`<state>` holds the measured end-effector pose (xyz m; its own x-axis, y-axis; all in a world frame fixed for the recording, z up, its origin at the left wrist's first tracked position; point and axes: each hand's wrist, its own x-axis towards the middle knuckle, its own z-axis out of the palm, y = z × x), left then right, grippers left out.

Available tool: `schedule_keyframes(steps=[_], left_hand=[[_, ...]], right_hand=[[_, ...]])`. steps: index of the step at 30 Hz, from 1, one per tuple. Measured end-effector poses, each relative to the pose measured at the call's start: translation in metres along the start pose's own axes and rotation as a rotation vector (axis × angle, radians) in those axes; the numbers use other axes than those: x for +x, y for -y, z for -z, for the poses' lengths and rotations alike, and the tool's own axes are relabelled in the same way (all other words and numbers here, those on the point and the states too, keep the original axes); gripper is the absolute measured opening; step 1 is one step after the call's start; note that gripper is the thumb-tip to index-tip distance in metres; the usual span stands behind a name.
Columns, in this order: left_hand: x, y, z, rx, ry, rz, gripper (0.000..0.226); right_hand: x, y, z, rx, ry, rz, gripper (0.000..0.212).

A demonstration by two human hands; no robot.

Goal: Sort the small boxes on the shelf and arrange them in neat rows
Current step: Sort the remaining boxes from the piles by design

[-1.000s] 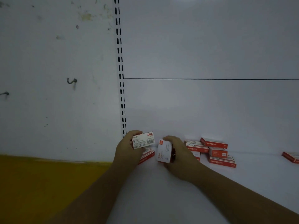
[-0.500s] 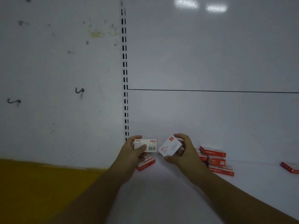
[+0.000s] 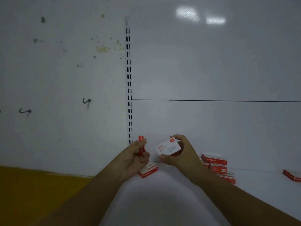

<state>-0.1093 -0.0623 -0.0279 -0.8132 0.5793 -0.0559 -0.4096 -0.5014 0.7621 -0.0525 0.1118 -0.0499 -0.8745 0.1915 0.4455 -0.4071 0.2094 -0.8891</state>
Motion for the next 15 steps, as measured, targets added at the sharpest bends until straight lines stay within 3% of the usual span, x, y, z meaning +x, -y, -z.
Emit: schedule_keyframes(steps=[3,9,15], left_hand=[[-0.006,-0.002,-0.001,0.006,-0.008,-0.005,0.033],[-0.017,0.000,-0.004,-0.123,0.039,0.029,0.051],[-0.021,0.009,-0.003,-0.189,0.122,0.107,0.049]], right_hand=[[0.000,0.007,-0.002,-0.008,-0.036,-0.007,0.055],[-0.006,0.014,-0.004,-0.043,-0.048,0.034,0.063],[-0.013,0.015,-0.011,-0.099,-0.044,0.050,0.048]])
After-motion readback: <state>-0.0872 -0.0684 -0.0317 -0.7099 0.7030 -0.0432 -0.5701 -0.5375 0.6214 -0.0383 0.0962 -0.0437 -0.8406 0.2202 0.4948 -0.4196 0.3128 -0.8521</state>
